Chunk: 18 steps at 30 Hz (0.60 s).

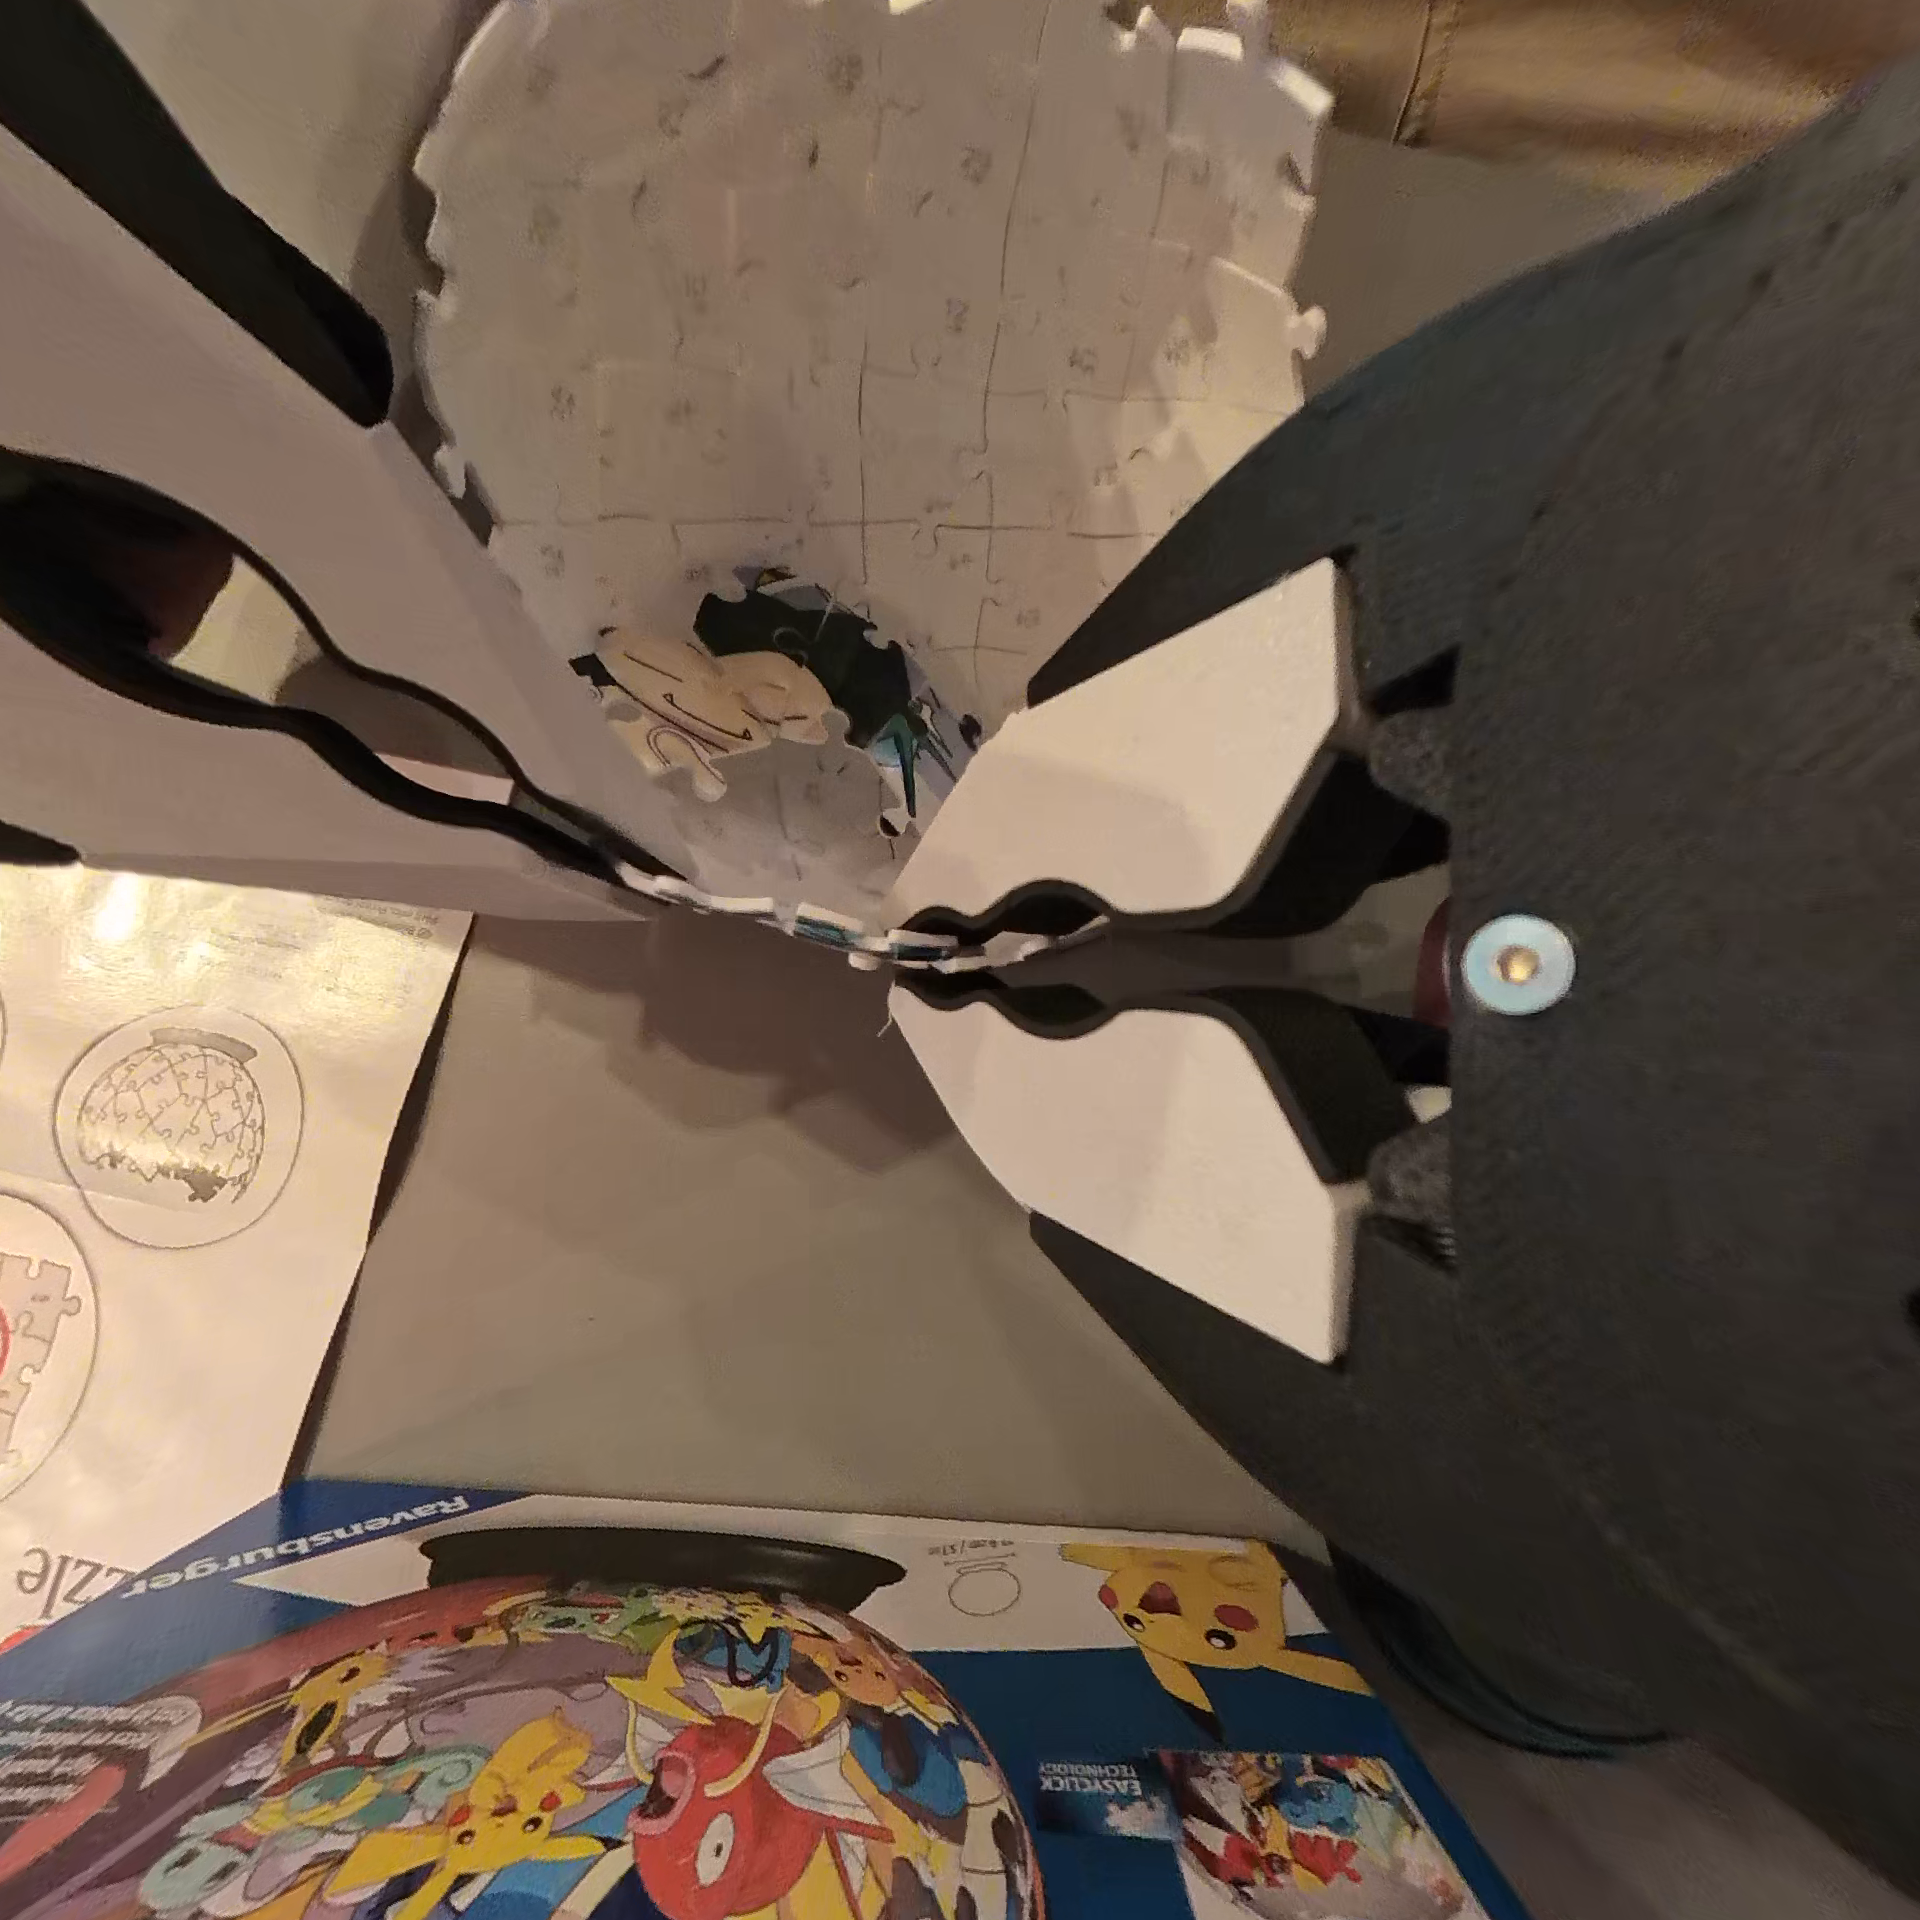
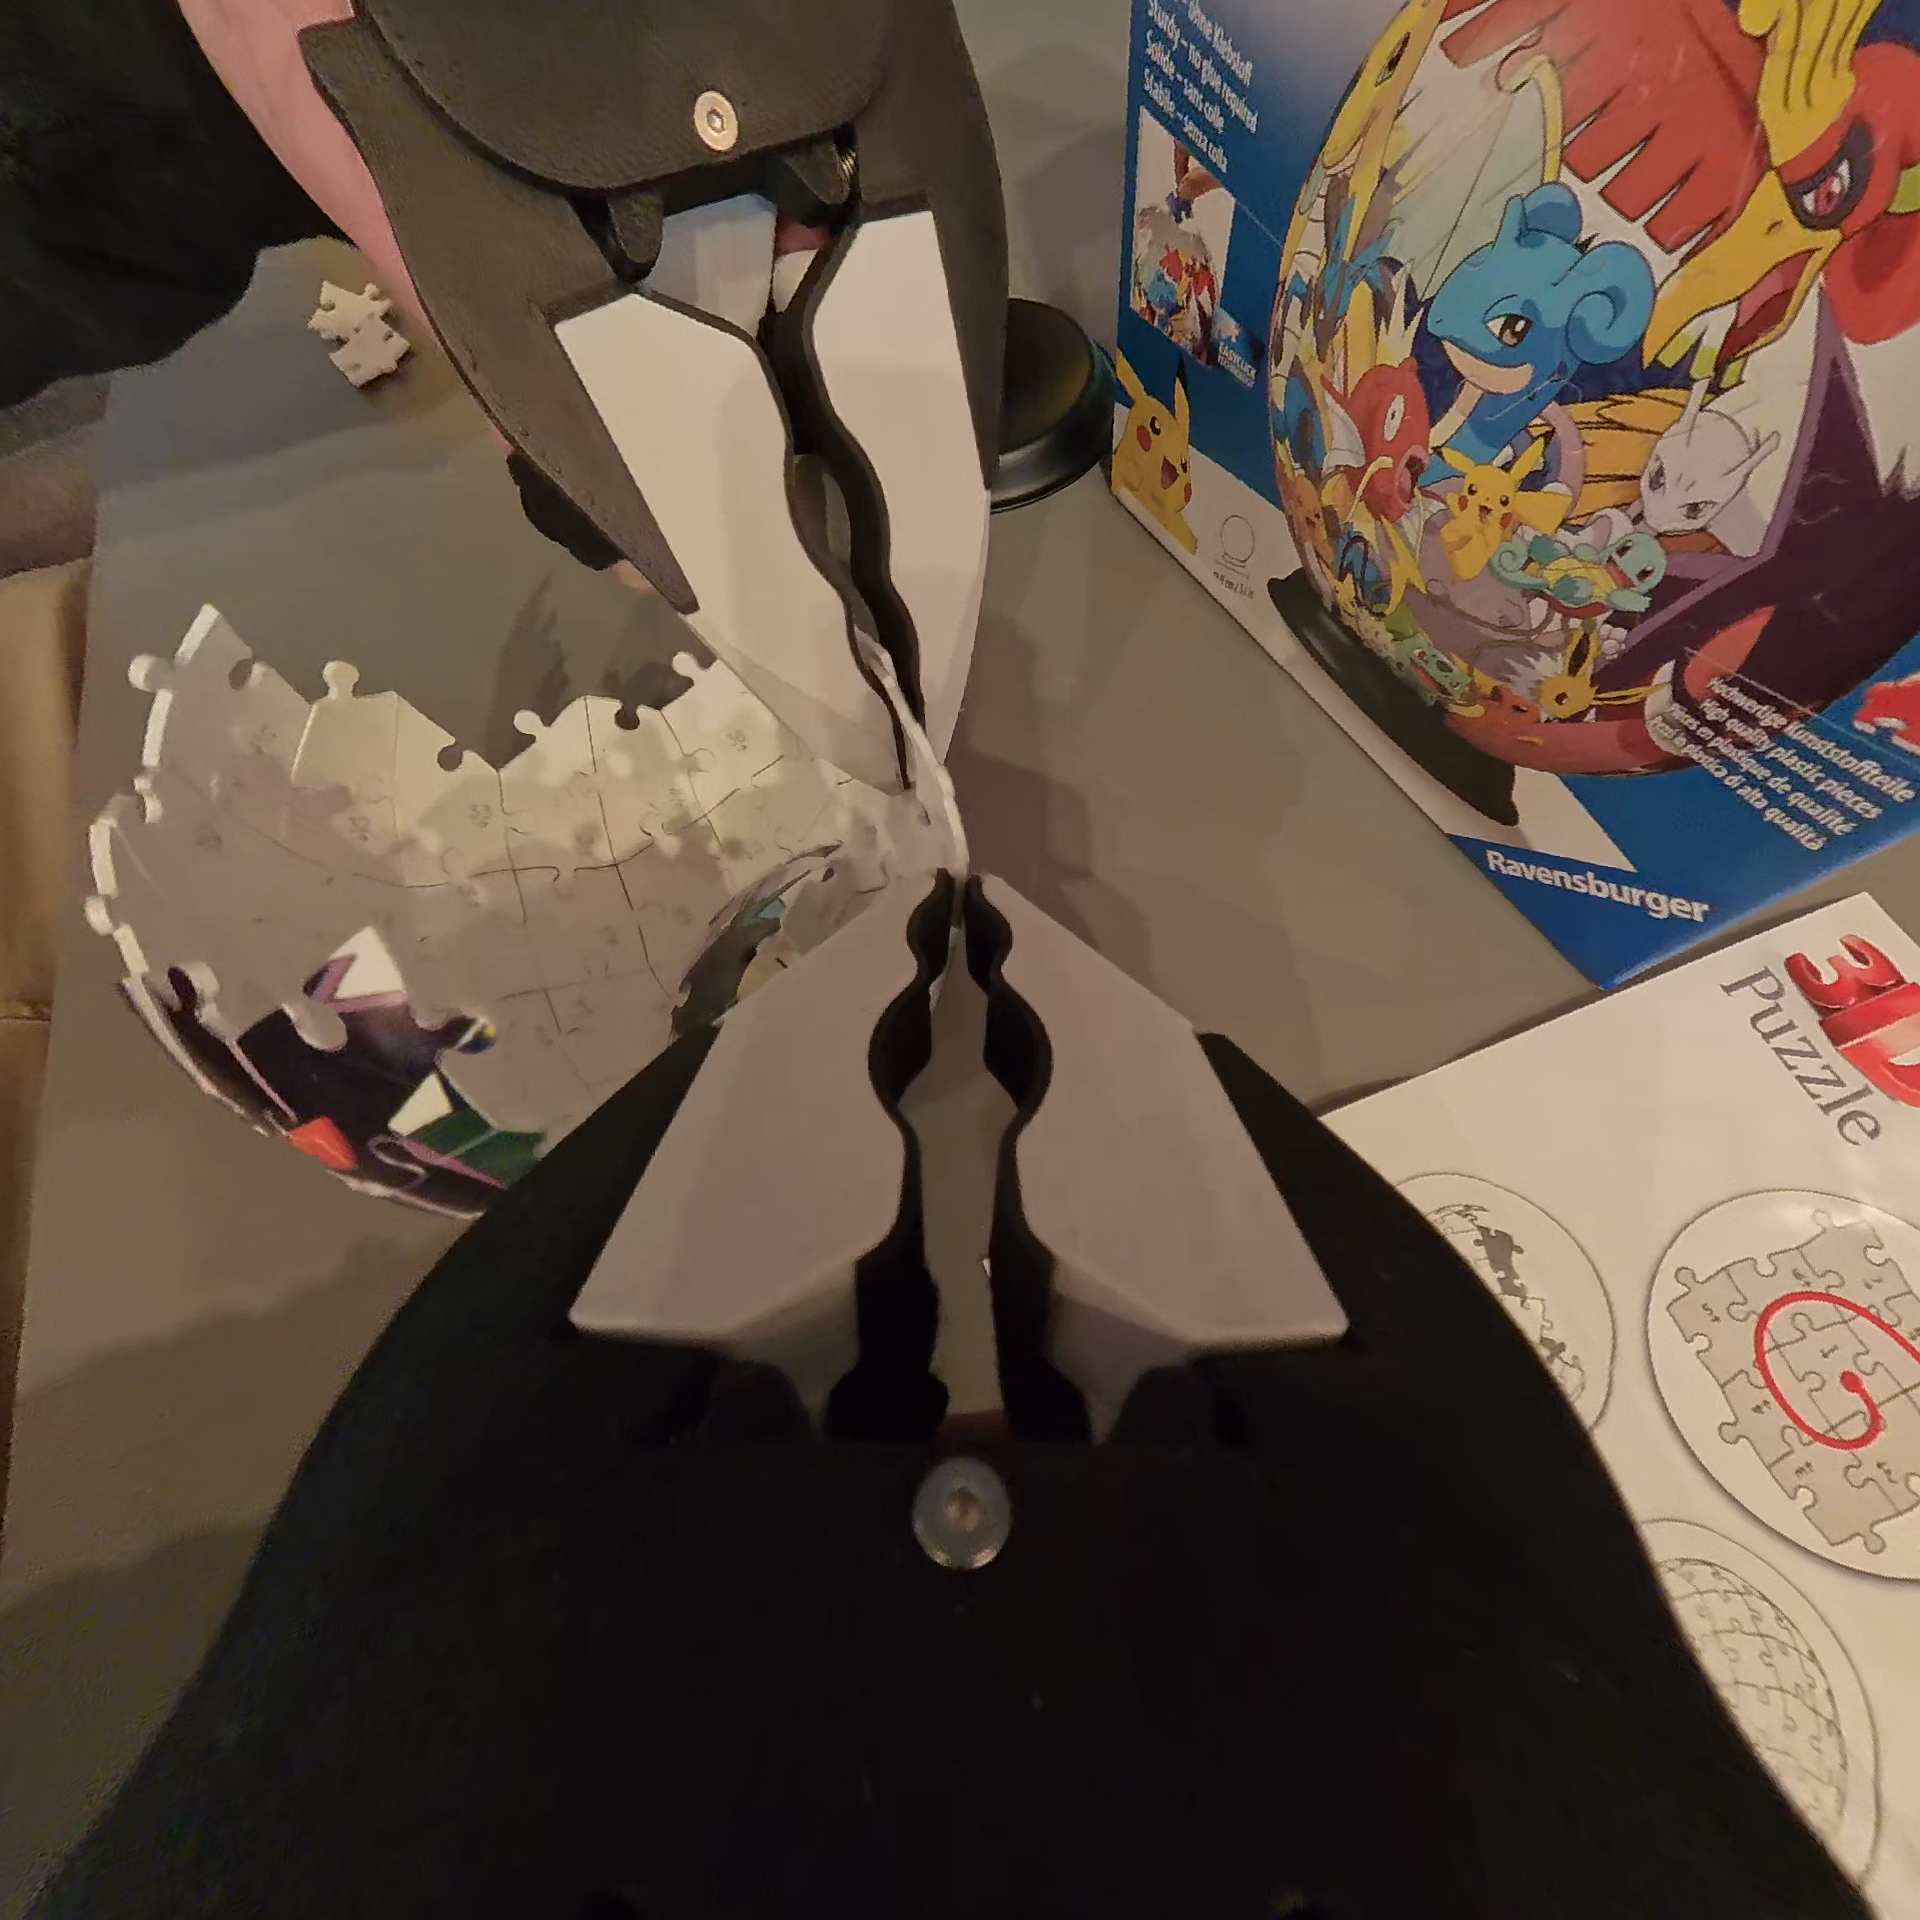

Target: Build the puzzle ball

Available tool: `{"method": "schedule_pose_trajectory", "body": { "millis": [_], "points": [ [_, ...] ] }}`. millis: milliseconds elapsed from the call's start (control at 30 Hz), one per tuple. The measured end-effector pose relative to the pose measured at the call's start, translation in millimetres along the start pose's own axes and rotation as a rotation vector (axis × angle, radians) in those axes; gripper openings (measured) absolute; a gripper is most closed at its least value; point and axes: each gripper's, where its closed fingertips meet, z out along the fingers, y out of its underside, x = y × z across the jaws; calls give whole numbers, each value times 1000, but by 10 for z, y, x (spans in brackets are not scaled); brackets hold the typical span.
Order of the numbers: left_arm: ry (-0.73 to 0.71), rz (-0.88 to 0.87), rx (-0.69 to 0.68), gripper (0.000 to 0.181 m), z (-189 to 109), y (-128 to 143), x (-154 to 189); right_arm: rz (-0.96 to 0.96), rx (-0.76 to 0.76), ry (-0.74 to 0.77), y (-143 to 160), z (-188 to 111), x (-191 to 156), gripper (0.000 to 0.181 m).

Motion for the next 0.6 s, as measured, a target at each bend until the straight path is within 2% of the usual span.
{"method": "schedule_pose_trajectory", "body": {
  "millis": [333, 600],
  "points": [
    [18, -27, -63, 4, 5, 15, 1, -45, -44, 59, 7, 20, 30, 3],
    [20, 2, -88, 4, 5, -10, 33, -52, -31, 30, -36, -16, 13, 7]
  ]
}}
